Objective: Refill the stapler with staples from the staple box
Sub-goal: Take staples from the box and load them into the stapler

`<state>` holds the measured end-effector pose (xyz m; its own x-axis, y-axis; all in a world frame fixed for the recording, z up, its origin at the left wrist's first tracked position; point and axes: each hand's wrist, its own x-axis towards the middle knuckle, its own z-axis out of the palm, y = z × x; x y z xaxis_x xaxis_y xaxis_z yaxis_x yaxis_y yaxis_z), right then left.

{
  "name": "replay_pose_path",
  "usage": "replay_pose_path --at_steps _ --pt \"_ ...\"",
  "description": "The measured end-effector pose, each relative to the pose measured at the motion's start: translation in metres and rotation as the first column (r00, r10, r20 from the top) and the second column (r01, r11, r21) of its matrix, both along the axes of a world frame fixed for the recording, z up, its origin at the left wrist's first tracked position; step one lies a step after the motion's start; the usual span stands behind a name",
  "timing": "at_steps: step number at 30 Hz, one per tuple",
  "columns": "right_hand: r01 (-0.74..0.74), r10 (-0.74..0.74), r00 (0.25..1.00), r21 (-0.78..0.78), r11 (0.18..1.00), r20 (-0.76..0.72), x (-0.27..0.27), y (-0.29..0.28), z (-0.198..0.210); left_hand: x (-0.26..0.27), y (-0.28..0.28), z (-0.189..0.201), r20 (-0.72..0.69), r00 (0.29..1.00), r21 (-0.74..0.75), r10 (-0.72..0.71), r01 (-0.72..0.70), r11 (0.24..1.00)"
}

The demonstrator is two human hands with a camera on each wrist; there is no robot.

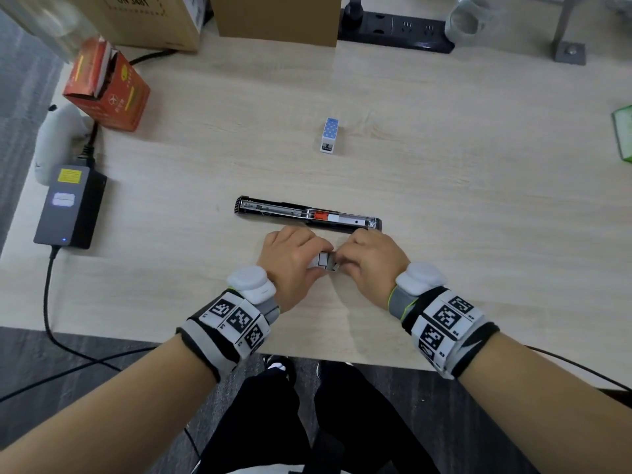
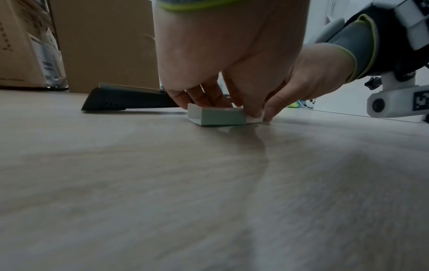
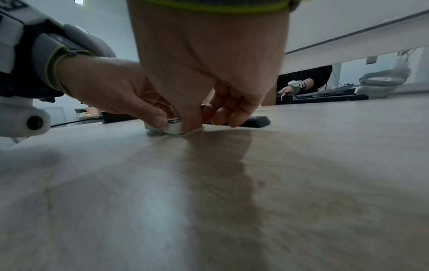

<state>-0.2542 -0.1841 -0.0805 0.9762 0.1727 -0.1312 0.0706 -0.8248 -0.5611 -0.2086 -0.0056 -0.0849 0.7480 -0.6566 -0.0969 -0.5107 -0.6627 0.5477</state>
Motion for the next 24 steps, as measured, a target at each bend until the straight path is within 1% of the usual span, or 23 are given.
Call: replay_pose_path --at_steps 4,7,9,11,13,15,17,18,19,22,23,24 --pt "0.009 -0.008 0.999 0.018 1.000 -0.034 -0.001 -0.004 0.001 0.002 -0.002 0.004 -0.006 1.000 0.016 -0.014 0.014 1.000" --pt "0.063 -0.060 0.998 0.085 0.994 -0.035 -0.003 -0.009 0.006 0.004 -0.002 0.006 0.004 1.000 0.011 -0.031 0.031 0.999" --pt "0.119 -0.117 0.993 0.159 0.980 -0.021 -0.003 -0.012 0.011 0.008 -0.004 0.011 0.002 1.000 -0.022 -0.018 0.018 1.000" --pt "0.181 -0.185 0.983 0.205 0.962 0.001 0.001 -0.013 0.019 0.014 -0.008 0.018 0.002 1.000 -0.071 0.011 -0.011 0.997" --pt "0.246 -0.252 0.968 0.247 0.937 -0.007 0.006 -0.013 0.028 0.020 -0.013 0.025 -0.020 0.999 -0.134 0.035 -0.037 0.990" --pt "0.304 -0.304 0.951 0.307 0.902 -0.051 0.010 -0.012 0.035 0.025 -0.019 0.033 -0.144 0.988 -0.217 0.052 -0.082 0.973" --pt "0.344 -0.332 0.938 0.356 0.869 -0.098 0.014 -0.012 0.040 0.029 -0.025 0.040 -0.313 0.947 -0.272 0.072 -0.162 0.948" --pt "0.352 -0.336 0.935 0.370 0.860 -0.111 0.016 -0.012 0.043 0.031 -0.027 0.043 -0.372 0.924 -0.285 0.086 -0.202 0.937" --pt "0.352 -0.335 0.935 0.377 0.857 -0.113 0.017 -0.013 0.044 0.032 -0.029 0.045 -0.407 0.908 -0.289 0.099 -0.231 0.929" --pt "0.336 -0.330 0.940 0.382 0.861 -0.083 0.021 -0.015 0.047 0.035 -0.034 0.046 -0.429 0.889 -0.260 0.159 -0.290 0.921" --pt "0.335 -0.333 0.940 0.388 0.859 -0.074 0.021 -0.015 0.047 0.036 -0.035 0.046 -0.453 0.871 -0.251 0.191 -0.330 0.910" --pt "0.337 -0.340 0.938 0.394 0.855 -0.065 0.022 -0.016 0.047 0.037 -0.036 0.047 -0.502 0.836 -0.243 0.223 -0.384 0.891"
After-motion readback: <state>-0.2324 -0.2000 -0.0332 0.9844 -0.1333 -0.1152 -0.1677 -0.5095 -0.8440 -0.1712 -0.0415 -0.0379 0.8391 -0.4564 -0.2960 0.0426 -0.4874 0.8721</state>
